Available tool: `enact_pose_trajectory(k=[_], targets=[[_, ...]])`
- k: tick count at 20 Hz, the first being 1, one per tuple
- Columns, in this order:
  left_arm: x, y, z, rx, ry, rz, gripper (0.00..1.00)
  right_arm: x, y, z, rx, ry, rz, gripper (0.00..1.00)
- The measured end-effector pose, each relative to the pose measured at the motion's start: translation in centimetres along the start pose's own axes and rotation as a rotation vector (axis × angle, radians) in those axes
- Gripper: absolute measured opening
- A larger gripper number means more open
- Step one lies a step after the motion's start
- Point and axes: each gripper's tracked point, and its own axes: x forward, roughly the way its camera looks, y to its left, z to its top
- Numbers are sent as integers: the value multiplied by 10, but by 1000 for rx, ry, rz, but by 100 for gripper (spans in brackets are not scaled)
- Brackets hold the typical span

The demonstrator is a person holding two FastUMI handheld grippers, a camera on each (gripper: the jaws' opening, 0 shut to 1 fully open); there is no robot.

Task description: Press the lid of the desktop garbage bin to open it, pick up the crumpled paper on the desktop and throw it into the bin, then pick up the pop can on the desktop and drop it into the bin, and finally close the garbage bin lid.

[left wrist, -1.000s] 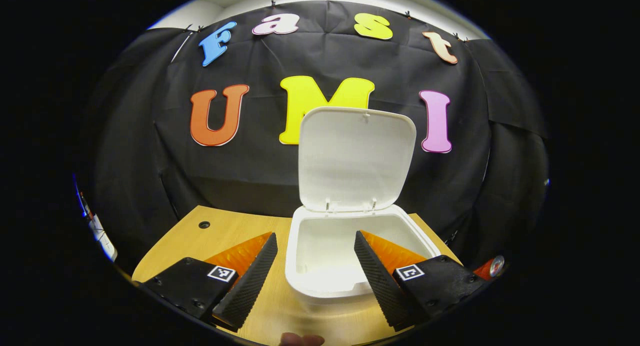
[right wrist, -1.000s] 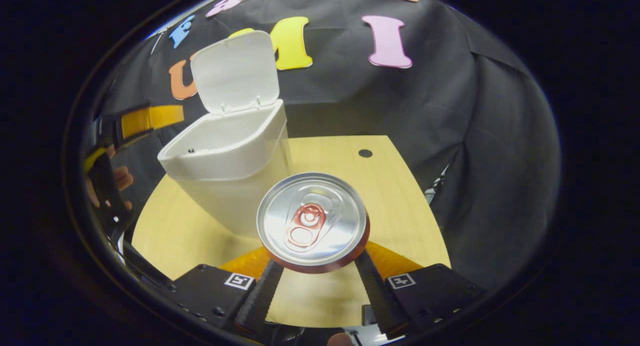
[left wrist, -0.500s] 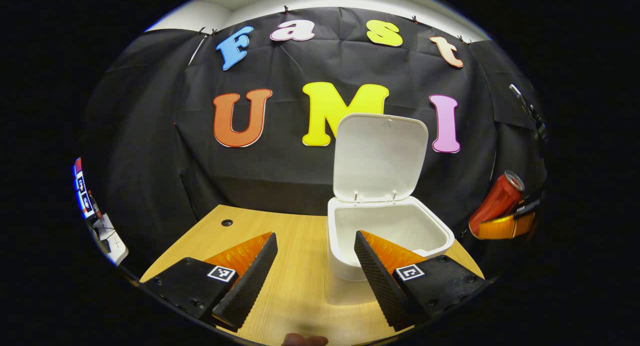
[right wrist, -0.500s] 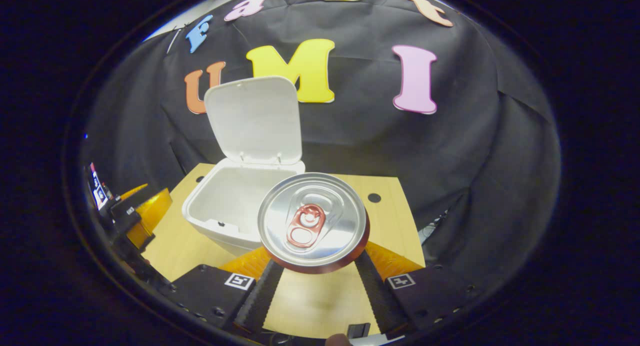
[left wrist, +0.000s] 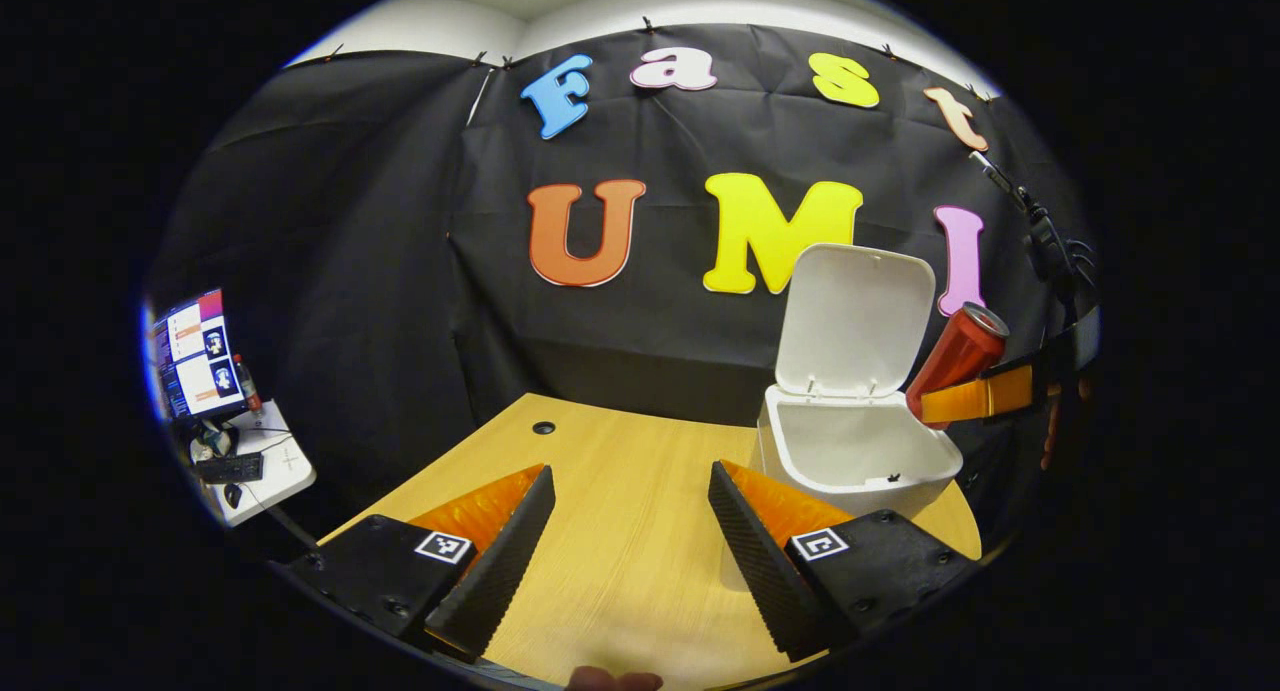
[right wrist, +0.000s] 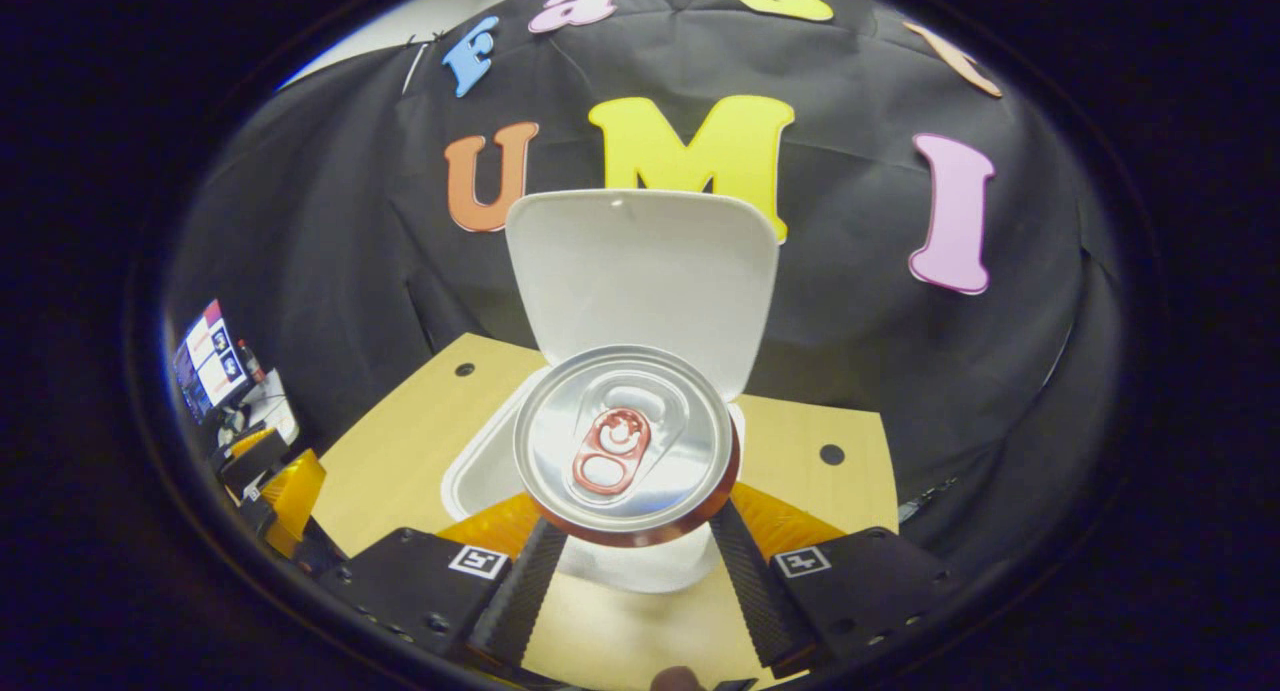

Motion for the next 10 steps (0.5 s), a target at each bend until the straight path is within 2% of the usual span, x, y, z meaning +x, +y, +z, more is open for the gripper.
enact_pose_trajectory(k=[5, 10], targets=[[-10, 27, -1, -8, 1, 81, 100, 28, 12, -8, 38, 60, 17, 81], [-15, 35, -6, -17, 15, 112, 100, 41, 11, -15, 38, 96, 11, 81]])
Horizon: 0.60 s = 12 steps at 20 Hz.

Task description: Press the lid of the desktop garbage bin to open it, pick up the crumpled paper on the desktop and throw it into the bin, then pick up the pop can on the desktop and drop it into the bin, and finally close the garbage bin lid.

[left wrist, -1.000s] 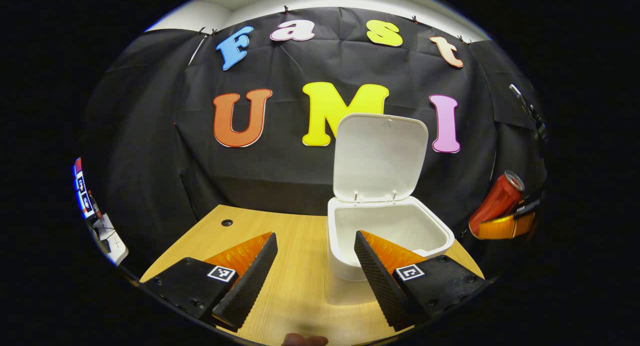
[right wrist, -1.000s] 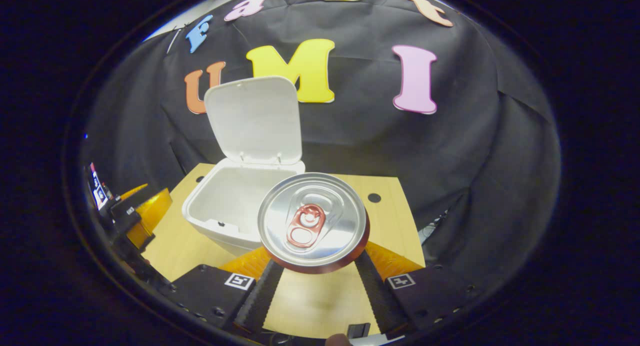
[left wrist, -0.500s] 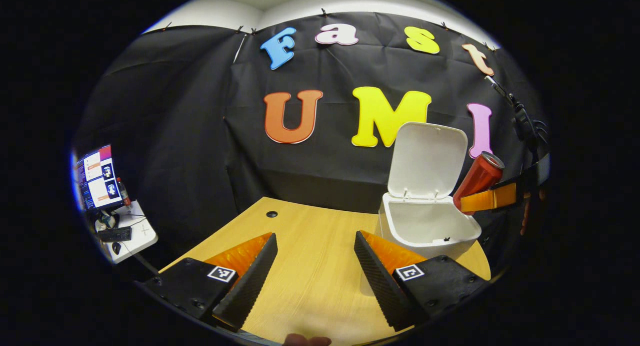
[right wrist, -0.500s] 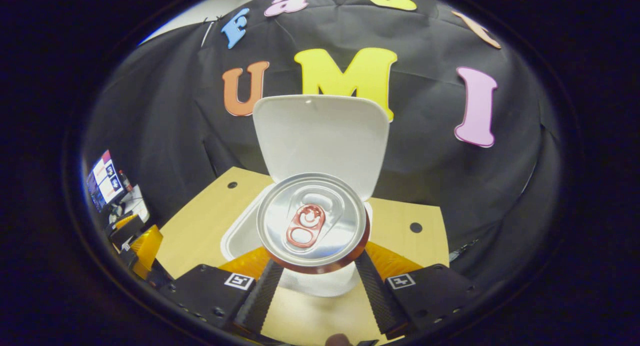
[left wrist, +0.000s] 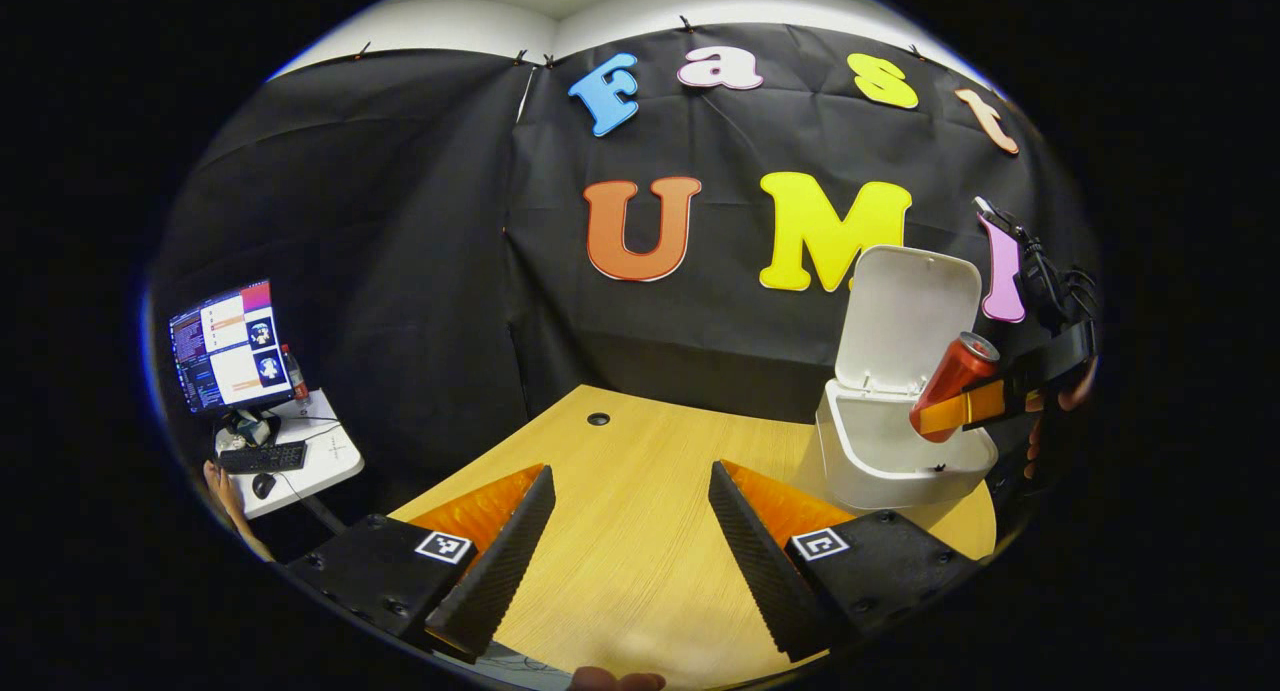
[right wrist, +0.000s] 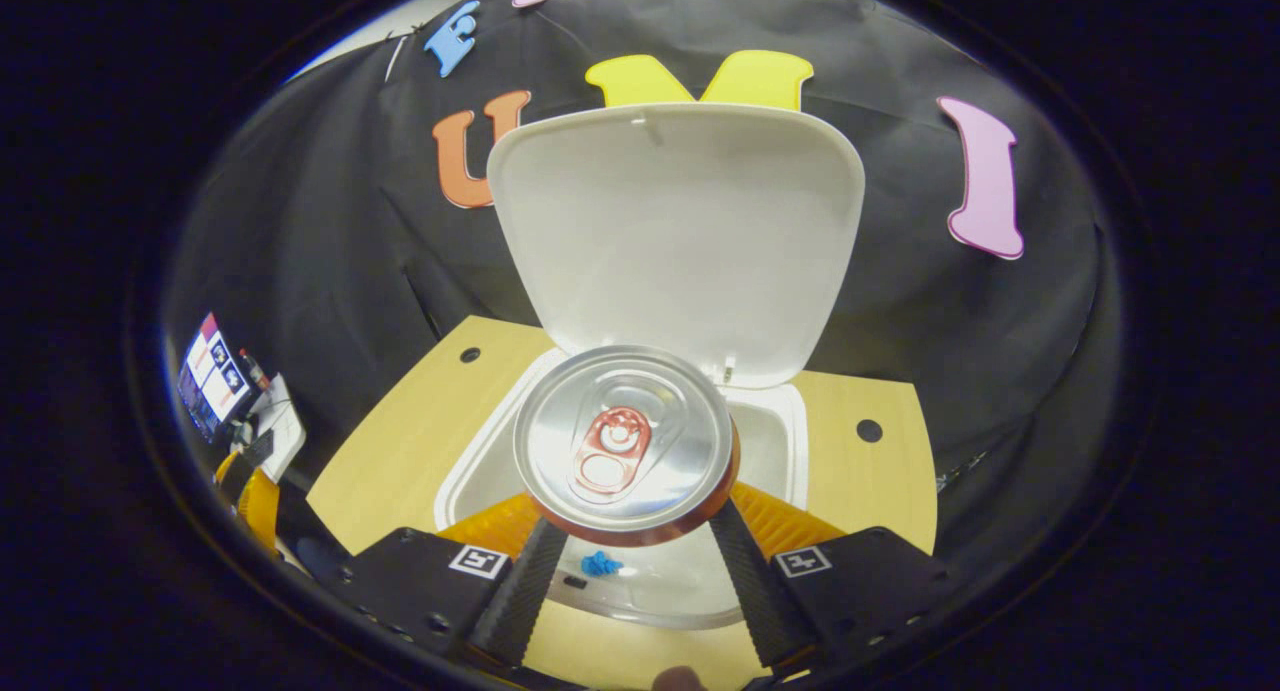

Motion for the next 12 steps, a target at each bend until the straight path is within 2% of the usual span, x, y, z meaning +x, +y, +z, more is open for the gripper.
enact_pose_trajectory(k=[7, 12], targets=[[3, -6, 0, 6, 7, -10, 99, -4, -7, 3, 12, -24, -12, 83], [7, -16, 2, 11, 5, -36, 100, -19, -25, 12, 29, -79, -56, 82]])
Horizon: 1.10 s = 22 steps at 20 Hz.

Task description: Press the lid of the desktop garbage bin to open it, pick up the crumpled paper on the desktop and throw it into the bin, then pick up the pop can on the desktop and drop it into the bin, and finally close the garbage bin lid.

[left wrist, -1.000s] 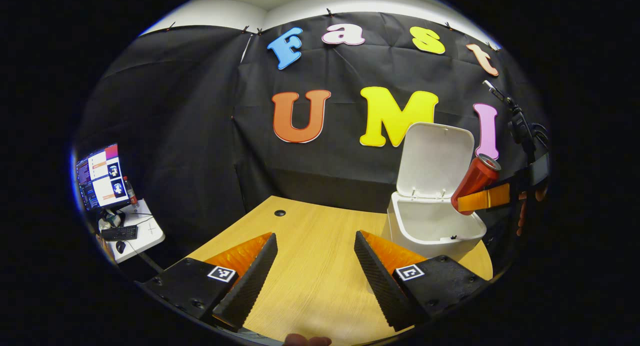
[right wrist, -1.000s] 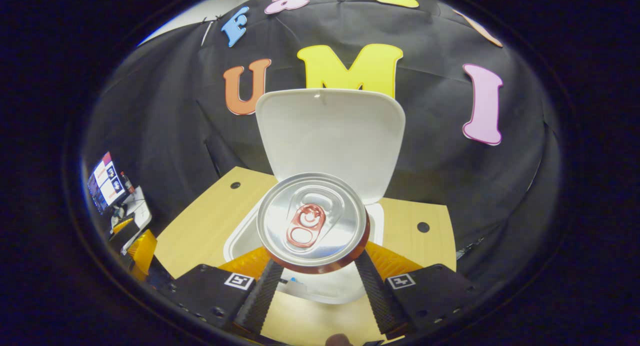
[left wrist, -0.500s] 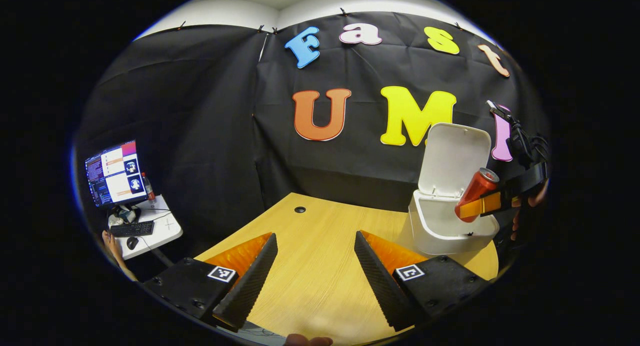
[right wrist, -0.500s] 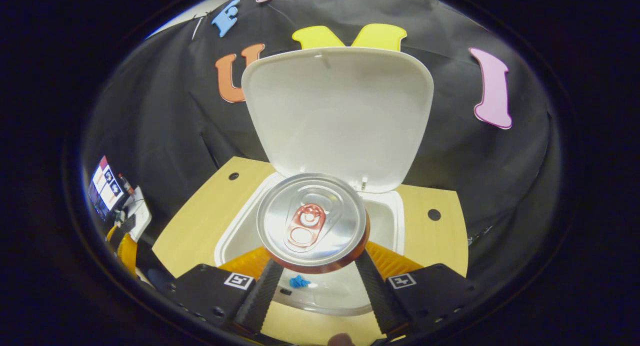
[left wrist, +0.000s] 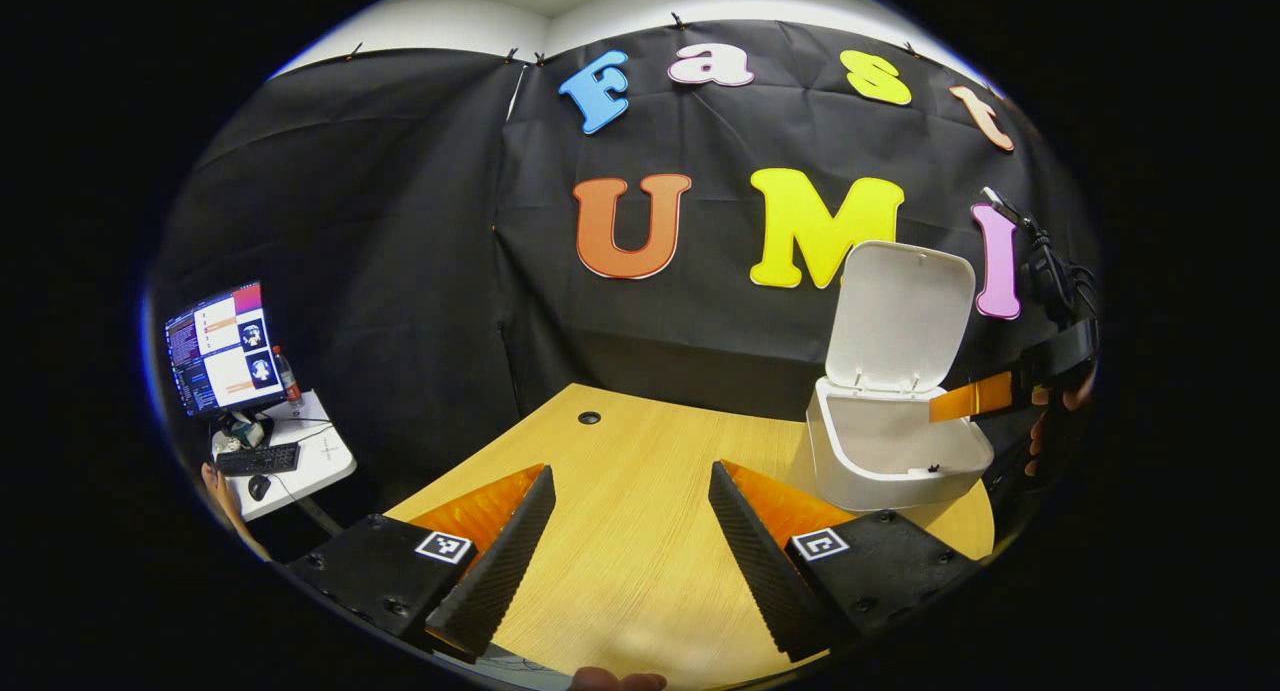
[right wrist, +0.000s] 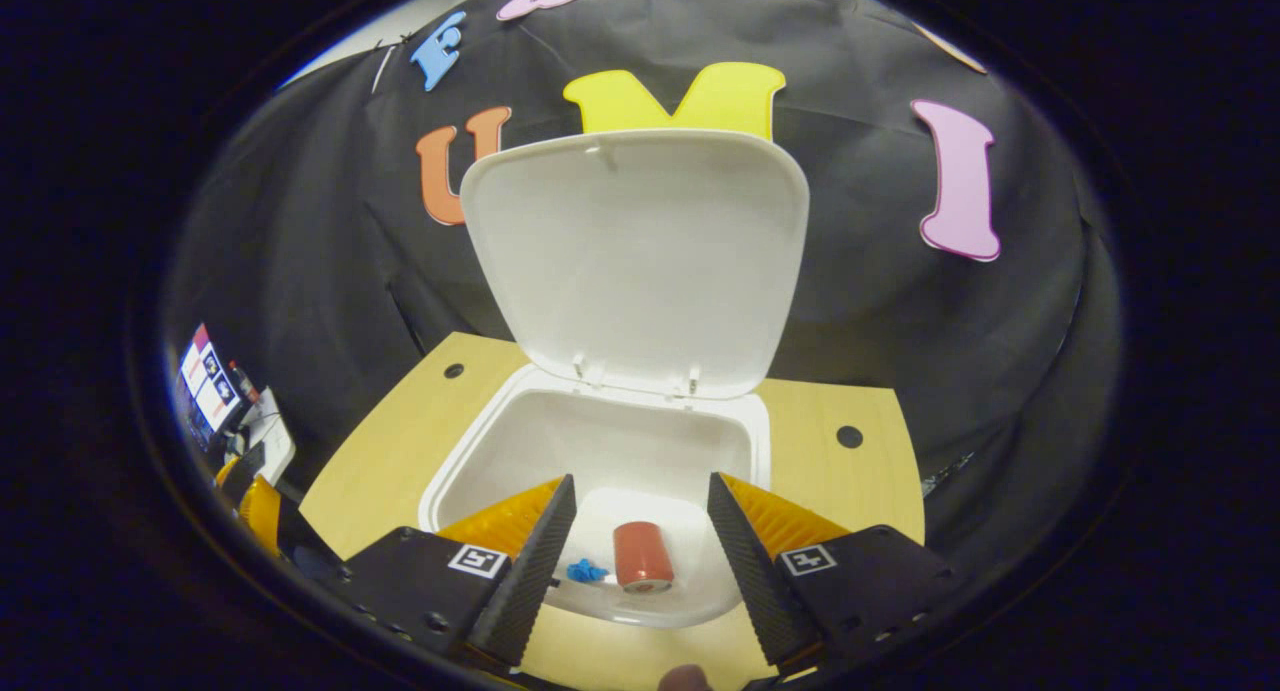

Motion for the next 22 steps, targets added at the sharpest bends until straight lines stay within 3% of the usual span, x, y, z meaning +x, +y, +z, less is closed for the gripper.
enact_pose_trajectory(k=[8, 11, 15, 22], targets=[[6, -24, 11, 4, -31, -77, 100, -46, -4, 43, 50, -171, -61, 81], [8, -34, 20, 10, -59, -115, 100, -68, 2, 72, 70, -262, -77, 88], [9, -42, 27, 17, -78, -150, 100, -86, 12, 118, 73, -365, -82, 89], [8, -21, 42, 34, -116, -89, 100, -68, 33, 181, 52, -449, -75, 89]])
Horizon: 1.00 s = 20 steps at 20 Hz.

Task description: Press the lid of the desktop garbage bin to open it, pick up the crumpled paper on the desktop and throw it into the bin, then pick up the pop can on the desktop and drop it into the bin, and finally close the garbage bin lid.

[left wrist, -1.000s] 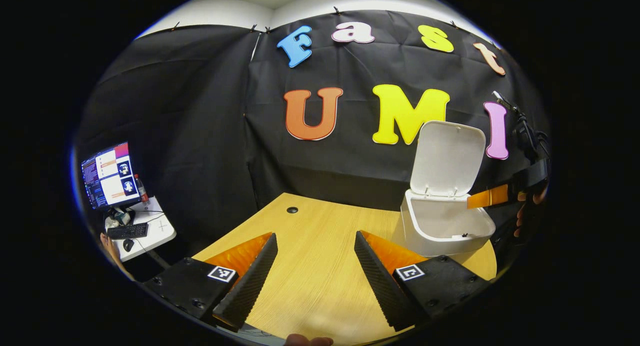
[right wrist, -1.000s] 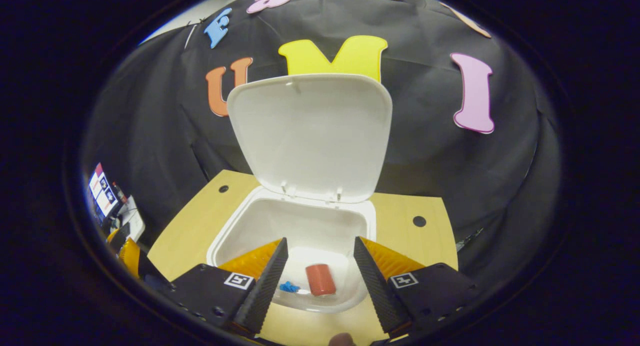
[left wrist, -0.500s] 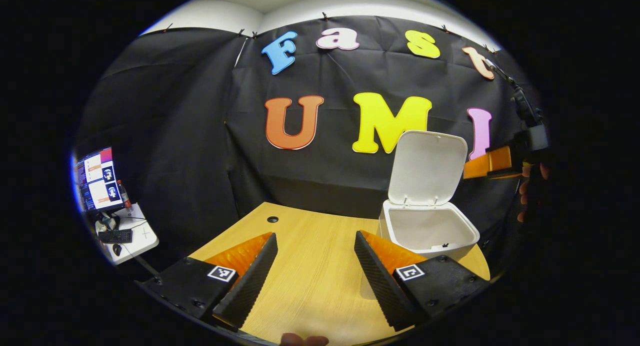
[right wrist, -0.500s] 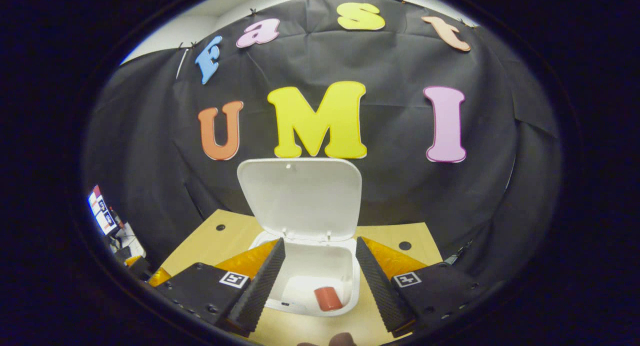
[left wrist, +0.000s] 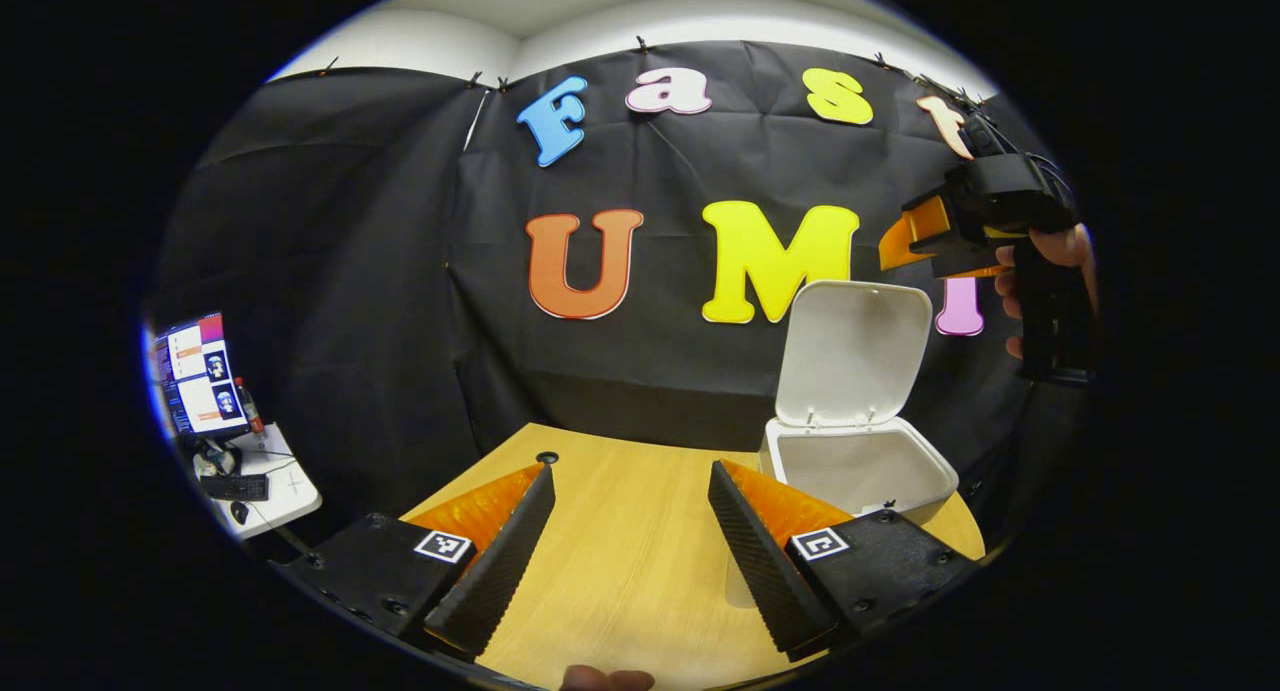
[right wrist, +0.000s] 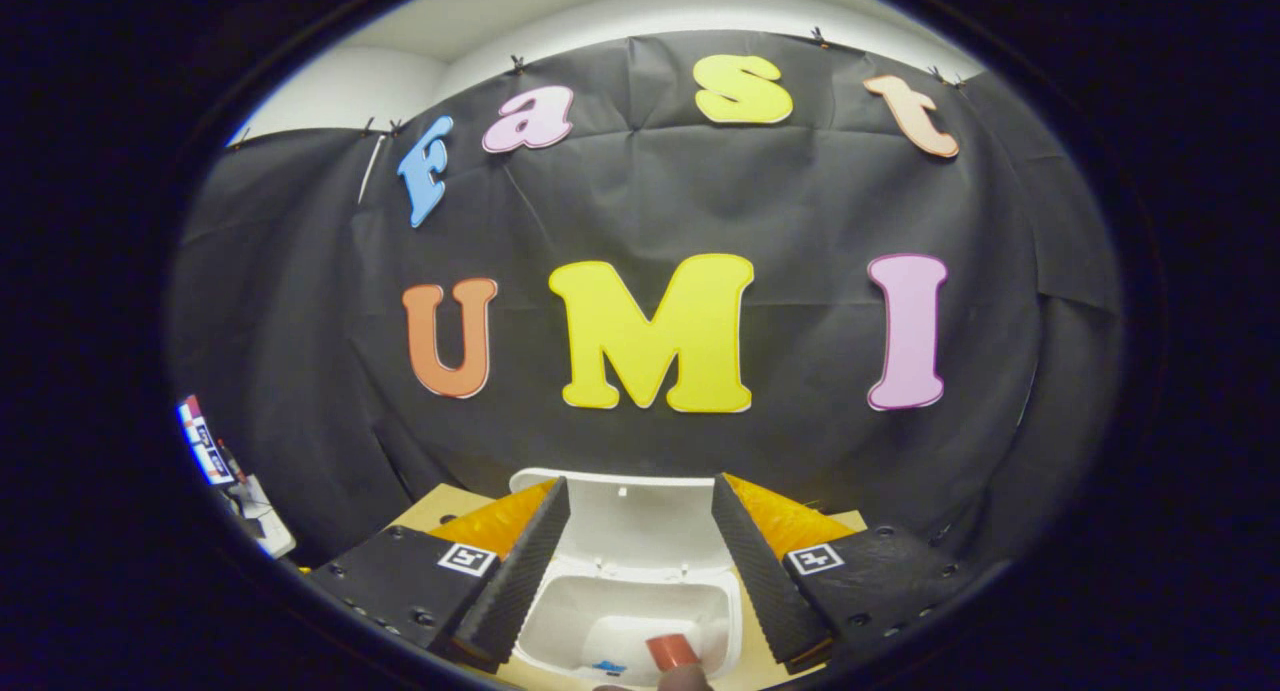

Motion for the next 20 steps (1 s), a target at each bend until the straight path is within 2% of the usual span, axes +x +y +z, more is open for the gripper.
enact_pose_trajectory(k=[9, 20], targets=[[4, 15, 8, 7, -4, 67, 100, 52, -2, 0, -14, 22, -21, 90], [-1, 17, 11, 18, -16, 64, 100, 49, -7, -15, 18, 73, -22, 90]])
